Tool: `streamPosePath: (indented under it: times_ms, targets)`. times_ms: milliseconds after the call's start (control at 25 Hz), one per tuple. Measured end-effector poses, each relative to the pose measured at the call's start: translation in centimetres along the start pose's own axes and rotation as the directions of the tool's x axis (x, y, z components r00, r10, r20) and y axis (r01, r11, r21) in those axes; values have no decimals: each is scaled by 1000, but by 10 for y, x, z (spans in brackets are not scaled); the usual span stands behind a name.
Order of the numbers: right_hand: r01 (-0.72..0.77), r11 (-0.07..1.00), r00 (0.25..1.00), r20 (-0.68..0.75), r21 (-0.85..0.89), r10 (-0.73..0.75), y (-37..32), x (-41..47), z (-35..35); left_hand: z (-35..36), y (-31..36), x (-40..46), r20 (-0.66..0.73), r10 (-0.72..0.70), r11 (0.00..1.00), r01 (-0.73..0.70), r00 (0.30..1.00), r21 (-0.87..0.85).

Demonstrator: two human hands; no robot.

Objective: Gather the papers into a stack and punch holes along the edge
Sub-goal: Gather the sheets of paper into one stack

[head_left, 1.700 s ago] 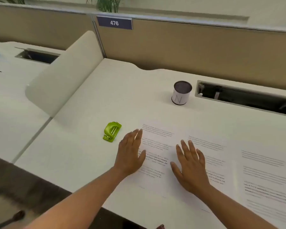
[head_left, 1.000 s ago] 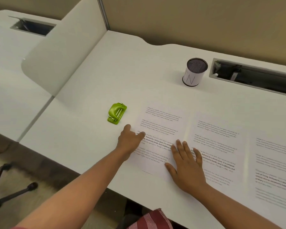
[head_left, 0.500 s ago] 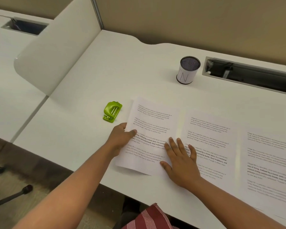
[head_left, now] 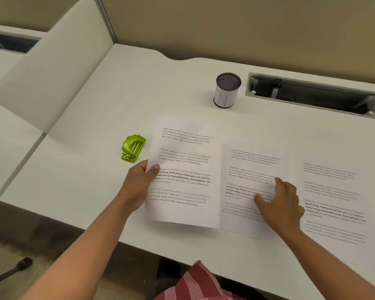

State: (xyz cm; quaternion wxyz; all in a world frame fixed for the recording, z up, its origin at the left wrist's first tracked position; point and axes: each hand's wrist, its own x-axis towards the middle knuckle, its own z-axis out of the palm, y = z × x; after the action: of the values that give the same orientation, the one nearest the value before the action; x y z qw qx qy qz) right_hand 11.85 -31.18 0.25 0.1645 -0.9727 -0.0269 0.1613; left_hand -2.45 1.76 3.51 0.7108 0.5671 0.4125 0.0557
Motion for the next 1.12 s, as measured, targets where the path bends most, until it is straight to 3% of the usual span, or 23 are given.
streamPosePath:
  times_ms: [160, 360, 600, 800, 1040, 1120]
  targets:
    - [-64, 997, 997, 38, 39, 63, 21, -3, -11, 25, -5, -4, 186, -74, 972, 112, 980, -208]
    - [-60, 998, 995, 78, -30, 63, 28, -10, -13, 87, -34, -13, 317, -210, 961, 255, 925, -106]
    - [-4, 999, 995, 102, -49, 9, 35, -16, -16, 127, -60, -8, 209, -280, 960, 278, 937, 36]
    - [-93, 980, 992, 101, 174, 77, 32, -12, -18, 131, -66, -8, 138, -264, 960, 245, 955, 136]
    - [-161, 963, 986, 86, 215, 145, 26, -3, -21, 132, -65, -10, 108, -236, 959, 214, 966, 188]
    - [-217, 904, 974, 141, 369, 176, 24, 1, -24, 133, -64, -11, 106, -228, 959, 205, 968, 196]
